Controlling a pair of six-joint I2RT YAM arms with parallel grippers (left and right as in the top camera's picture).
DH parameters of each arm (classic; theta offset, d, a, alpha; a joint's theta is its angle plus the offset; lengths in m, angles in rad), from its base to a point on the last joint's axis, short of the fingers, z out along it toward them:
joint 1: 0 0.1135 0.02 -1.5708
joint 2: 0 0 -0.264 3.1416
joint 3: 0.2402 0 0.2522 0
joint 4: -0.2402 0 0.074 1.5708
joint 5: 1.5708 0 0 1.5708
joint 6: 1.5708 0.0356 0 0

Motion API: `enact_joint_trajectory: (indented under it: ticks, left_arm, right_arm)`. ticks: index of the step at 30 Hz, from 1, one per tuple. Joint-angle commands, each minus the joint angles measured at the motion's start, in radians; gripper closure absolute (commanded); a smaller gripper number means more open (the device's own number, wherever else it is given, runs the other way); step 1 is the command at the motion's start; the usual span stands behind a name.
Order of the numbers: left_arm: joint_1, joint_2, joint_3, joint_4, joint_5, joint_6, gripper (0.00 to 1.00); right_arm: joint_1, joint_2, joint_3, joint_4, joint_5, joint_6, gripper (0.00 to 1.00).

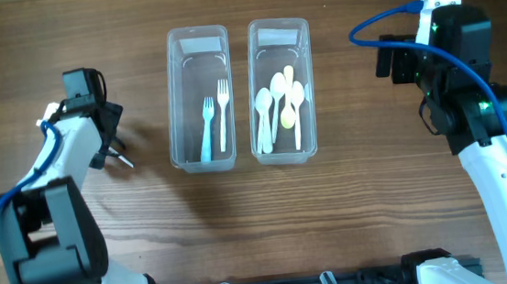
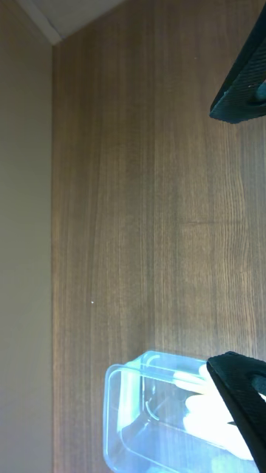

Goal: Pack container
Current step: 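Move the left gripper back to the last white fork and grasp it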

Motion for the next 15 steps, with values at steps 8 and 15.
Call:
enact_joint_trajectory:
  ticks: [8, 15]
  left_arm:
    - [0.010, 0.064, -0.005, 0.023, -0.026, 0.040, 0.27]
    - [0.010, 0.064, -0.005, 0.025, -0.074, 0.066, 0.28]
  right_arm:
    - [0.000, 0.006, 0.010, 0.002, 0.021, -0.009, 0.00]
    - [0.000, 0.006, 0.010, 0.002, 0.021, -0.009, 0.00]
